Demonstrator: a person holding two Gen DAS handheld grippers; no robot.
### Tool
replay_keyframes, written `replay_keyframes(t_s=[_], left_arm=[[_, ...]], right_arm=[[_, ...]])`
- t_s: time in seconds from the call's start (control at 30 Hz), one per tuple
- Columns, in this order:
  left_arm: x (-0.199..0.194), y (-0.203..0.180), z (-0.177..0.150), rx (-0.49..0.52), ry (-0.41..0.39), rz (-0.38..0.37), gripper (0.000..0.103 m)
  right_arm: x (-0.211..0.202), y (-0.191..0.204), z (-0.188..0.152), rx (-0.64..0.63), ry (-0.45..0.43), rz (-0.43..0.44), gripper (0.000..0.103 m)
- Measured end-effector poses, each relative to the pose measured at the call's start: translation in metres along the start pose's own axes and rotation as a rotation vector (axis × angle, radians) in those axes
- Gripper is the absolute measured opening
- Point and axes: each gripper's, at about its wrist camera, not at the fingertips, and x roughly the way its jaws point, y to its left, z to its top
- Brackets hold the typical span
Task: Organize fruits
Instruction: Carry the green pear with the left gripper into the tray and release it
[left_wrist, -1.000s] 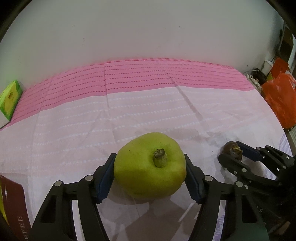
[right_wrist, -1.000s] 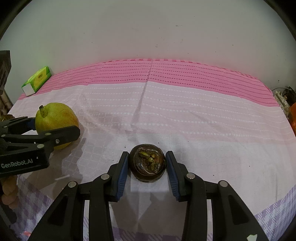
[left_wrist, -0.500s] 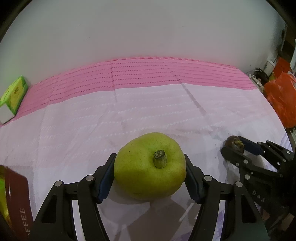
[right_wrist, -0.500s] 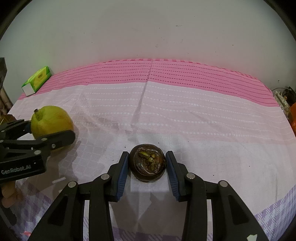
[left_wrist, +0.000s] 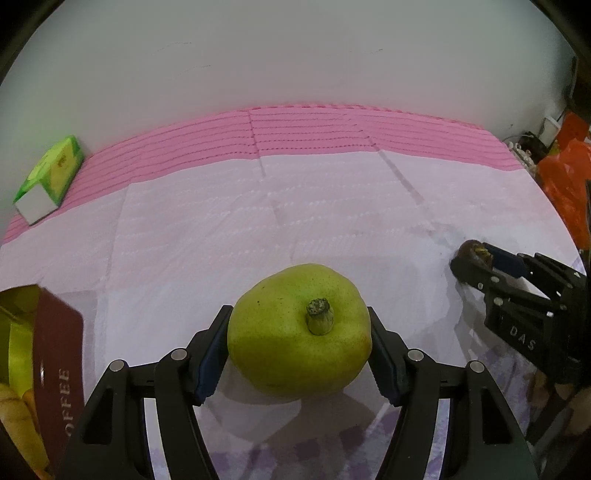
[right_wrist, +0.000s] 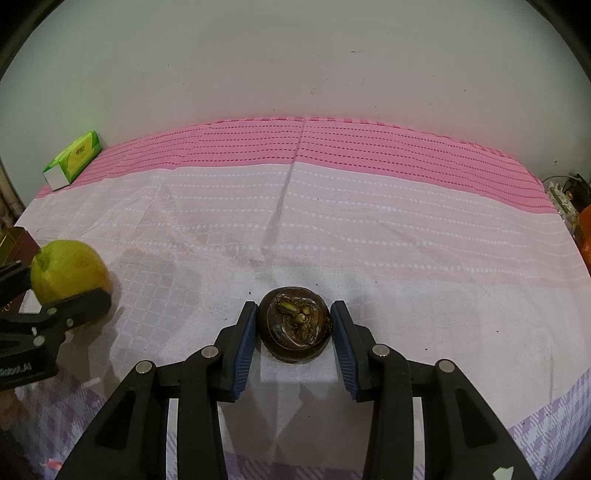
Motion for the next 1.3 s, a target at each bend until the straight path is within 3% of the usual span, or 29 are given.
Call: replay_keyframes(t_s=[0.43, 0.77, 1.3], left_arm=[[-0.033, 0.01, -0.012, -0.034, -0.011, 0.029, 0.067], [-0.078, 0.026, -0.019, -0.058, -0.061, 0.098, 0.067], [-0.133, 0.117, -0.044, -0.205, -0.075, 0.235, 0.067]], right_arm=[[0.0, -0.002, -0.001, -0.003, -0.001, -0.003, 0.038], [0.0, -0.002, -0.002, -0.003, -0.001, -0.004, 0.038], [0.001, -0.002, -0.003, -0.005, -0.002, -0.006, 0.038]])
